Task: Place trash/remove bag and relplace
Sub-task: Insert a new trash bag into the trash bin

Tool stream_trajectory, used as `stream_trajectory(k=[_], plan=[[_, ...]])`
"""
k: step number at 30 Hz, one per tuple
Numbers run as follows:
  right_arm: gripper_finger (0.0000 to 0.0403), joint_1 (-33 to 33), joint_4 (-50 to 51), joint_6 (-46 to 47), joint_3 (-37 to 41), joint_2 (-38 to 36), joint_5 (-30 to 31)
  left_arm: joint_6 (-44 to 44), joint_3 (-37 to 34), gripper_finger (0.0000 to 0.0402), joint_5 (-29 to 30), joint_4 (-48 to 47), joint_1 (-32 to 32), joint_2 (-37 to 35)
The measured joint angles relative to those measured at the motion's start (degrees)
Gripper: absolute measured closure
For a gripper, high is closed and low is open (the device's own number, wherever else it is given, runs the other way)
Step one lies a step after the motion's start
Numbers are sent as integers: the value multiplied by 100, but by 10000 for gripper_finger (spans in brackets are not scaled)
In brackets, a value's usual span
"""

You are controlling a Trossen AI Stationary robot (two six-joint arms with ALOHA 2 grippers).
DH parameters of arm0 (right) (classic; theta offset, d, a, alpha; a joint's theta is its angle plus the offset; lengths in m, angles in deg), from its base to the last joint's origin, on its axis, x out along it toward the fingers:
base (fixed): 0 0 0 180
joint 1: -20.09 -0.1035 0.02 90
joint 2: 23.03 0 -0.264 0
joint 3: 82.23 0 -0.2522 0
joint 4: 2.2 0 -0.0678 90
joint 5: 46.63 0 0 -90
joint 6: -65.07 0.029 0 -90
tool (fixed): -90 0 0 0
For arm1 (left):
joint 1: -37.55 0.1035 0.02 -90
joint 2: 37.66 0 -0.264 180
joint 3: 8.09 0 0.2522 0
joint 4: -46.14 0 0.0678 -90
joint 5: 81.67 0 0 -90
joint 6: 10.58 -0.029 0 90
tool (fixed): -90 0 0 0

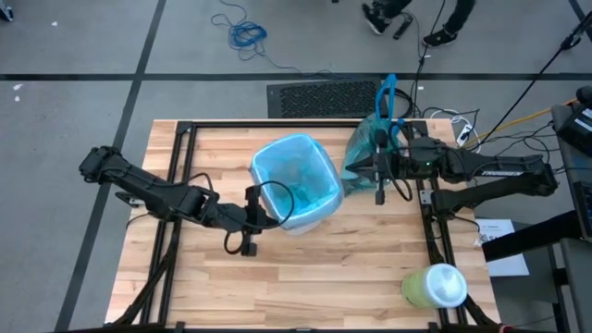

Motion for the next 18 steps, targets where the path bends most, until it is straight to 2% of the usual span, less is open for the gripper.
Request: stream_trajectory(k=[8,18], plan=[[403,0,-145,-26,1,-22,-1,127,-57,402,39,-139,-65,-164],[403,0,-116,-93,1,-64,-7,562,-57,402,957,-790,-475,-849]])
